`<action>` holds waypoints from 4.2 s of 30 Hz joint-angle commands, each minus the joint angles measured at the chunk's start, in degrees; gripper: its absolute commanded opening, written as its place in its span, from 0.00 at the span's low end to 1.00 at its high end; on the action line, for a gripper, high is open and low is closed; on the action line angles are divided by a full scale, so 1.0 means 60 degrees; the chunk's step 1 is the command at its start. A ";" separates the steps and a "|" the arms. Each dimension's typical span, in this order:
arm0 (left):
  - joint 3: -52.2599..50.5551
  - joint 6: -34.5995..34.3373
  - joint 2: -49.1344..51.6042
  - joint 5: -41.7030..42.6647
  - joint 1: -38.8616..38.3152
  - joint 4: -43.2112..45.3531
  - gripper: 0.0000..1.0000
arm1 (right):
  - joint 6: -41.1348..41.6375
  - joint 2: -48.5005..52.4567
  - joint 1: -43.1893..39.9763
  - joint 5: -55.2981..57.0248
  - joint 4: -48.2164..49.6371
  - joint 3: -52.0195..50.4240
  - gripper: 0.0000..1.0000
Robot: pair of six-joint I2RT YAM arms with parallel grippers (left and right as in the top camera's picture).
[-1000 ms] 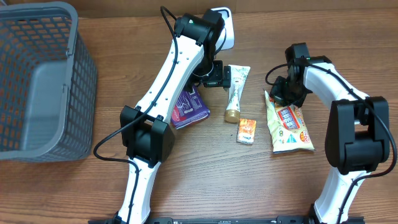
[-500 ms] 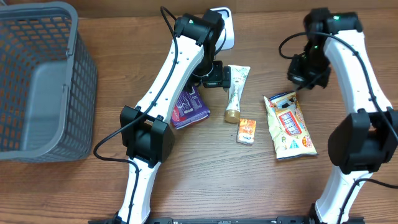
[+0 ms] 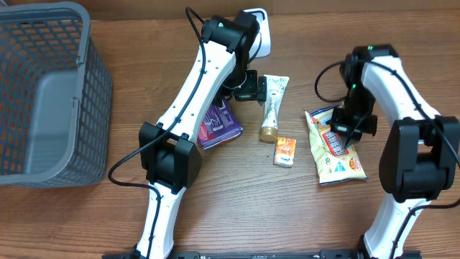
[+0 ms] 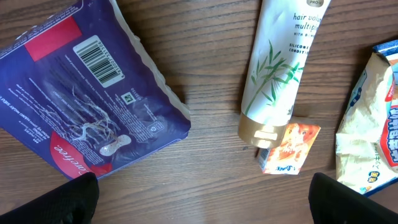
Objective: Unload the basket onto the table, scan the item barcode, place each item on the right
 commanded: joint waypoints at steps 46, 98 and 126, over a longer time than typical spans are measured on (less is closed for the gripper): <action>0.0157 0.0175 -0.0004 0.0124 0.0353 0.0004 1.00 | -0.2328 0.0033 -0.0918 -0.2244 0.5457 -0.1239 1.00; 0.0157 0.0302 -0.0004 -0.1290 0.2178 -0.0426 1.00 | 0.4528 0.0335 0.0827 -0.4918 1.2316 0.1840 0.04; 0.0157 0.0430 -0.0004 -0.1206 0.2157 -0.0565 1.00 | 0.5734 0.2138 0.2055 -0.1577 1.5773 0.1840 0.04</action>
